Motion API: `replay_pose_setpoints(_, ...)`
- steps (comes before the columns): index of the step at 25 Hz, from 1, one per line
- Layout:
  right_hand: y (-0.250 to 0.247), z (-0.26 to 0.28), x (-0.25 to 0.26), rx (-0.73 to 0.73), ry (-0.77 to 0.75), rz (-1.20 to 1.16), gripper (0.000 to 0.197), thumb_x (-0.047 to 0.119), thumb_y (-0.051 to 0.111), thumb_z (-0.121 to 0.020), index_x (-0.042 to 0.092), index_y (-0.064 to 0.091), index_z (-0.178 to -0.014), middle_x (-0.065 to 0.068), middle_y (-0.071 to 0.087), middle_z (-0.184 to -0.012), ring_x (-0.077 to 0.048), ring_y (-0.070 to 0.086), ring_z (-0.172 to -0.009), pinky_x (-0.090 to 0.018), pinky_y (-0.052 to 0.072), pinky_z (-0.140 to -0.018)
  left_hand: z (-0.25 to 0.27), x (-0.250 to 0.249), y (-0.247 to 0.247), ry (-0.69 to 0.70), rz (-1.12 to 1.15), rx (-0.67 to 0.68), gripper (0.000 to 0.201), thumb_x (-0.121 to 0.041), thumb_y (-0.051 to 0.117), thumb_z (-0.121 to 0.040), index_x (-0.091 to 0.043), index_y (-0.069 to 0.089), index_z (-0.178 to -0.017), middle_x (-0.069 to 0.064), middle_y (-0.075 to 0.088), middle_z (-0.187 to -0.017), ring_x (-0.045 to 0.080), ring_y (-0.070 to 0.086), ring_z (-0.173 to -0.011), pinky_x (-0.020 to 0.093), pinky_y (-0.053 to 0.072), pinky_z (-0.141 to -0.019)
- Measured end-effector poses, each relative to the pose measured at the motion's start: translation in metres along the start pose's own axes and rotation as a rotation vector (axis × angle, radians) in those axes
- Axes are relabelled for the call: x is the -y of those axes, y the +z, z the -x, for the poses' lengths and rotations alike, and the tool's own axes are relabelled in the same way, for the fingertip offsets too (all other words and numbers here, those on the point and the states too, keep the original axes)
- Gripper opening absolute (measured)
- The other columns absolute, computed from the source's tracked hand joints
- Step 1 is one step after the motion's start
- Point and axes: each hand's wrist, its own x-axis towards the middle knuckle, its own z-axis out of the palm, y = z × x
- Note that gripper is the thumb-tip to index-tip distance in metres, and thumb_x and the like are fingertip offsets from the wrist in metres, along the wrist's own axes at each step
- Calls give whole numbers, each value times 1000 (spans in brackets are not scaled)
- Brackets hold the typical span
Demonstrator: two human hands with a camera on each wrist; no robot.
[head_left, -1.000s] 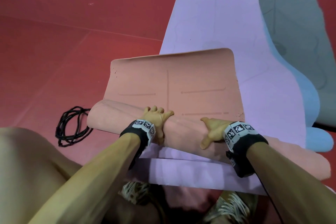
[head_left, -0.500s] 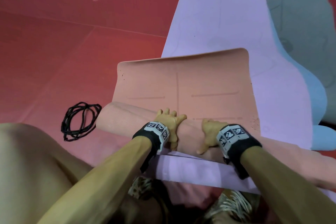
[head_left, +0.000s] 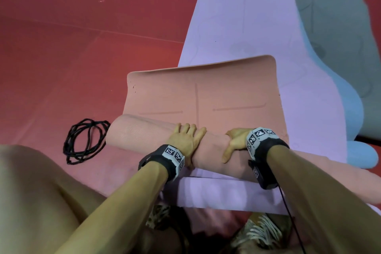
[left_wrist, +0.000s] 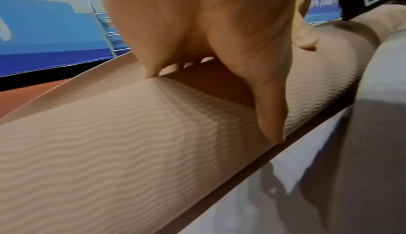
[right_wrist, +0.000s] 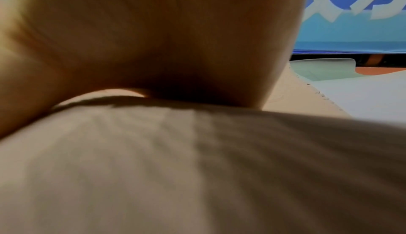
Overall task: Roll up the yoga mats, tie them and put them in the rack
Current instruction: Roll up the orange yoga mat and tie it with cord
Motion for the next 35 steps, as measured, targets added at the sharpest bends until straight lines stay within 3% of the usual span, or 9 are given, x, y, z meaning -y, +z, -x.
replay_pose_setpoints(4, 12, 14, 3, -98, -20, 43, 102, 56, 87, -55, 23, 41, -139, -2, 56, -130, -25, 56, -115, -38, 45, -99, -17, 9, -11, 22, 89, 49, 120, -47, 89, -48, -23, 23, -145, 8, 45, -135, 29, 43, -123, 44, 33, -105)
replay_pose_setpoints(8, 40, 26, 5, -330, -39, 354, 133, 58, 85, -58, 12, 6, -154, -12, 35, -146, -32, 37, -132, -46, 30, -109, -36, 20, -30, 26, 228, 141, 102, -38, 91, -39, -31, 41, -128, 3, 58, -118, 28, 50, -108, 39, 42, -95)
replay_pose_setpoints(10, 46, 26, 5, -384, -38, 384, 131, 54, 86, -57, 11, 9, -153, -13, 38, -141, -32, 39, -129, -46, 32, -107, -39, 19, -31, 26, 217, 161, 106, -39, 91, -40, -31, 39, -132, 4, 56, -121, 28, 48, -110, 41, 39, -98)
replay_pose_setpoints(12, 44, 24, 5, -391, -46, 361, 118, 50, 87, -55, 13, 22, -146, -11, 45, -134, -31, 44, -123, -44, 34, -103, -35, 15, -24, -2, 186, 146, 114, -42, 91, -43, -28, 32, -140, 7, 50, -128, 30, 46, -118, 43, 33, -102)
replay_pose_setpoints(17, 16, 10, 4, -295, -12, 251, 112, 48, 91, -45, 20, 37, -138, -7, 57, -124, -32, 54, -112, -41, 46, -96, -18, 7, -8, -1, 149, -22, 134, -60, 86, -50, -17, 10, -153, 10, 30, -148, 32, 27, -137, 53, 16, -116)
replay_pose_setpoints(21, -8, 7, 2, -140, -9, 149, 101, 39, 93, -47, 25, 45, -135, -2, 60, -124, -27, 59, -108, -39, 53, -90, -8, 1, -4, -14, 33, -70, 138, -65, 82, -52, -12, 5, -153, 14, 28, -149, 33, 29, -136, 54, 19, -115)
replay_pose_setpoints(24, -9, 8, 3, -67, -15, 134, 90, 37, 93, -49, 24, 52, -127, 1, 62, -117, -24, 61, -104, -38, 54, -89, -9, 2, -5, 12, 50, -72, 126, -61, 82, -54, -15, 15, -150, 10, 37, -143, 31, 38, -129, 51, 26, -112)
replay_pose_setpoints(30, 10, 18, 1, -79, -24, 112, 100, 42, 89, -57, 22, 35, -139, -3, 54, -124, -29, 57, -110, -44, 50, -94, -15, 6, -20, 42, 101, 42, 109, -47, 88, -50, -23, 30, -138, 4, 49, -129, 27, 44, -117, 45, 33, -97)
replay_pose_setpoints(35, 34, 34, 8, -245, -33, 266, 119, 51, 88, -61, 16, 17, -150, -12, 42, -140, -33, 41, -128, -49, 30, -111, -26, 16, -38, 39, 266, 235, 99, -33, 94, -43, -26, 42, -128, 2, 60, -119, 28, 47, -115, 43, 33, -92)
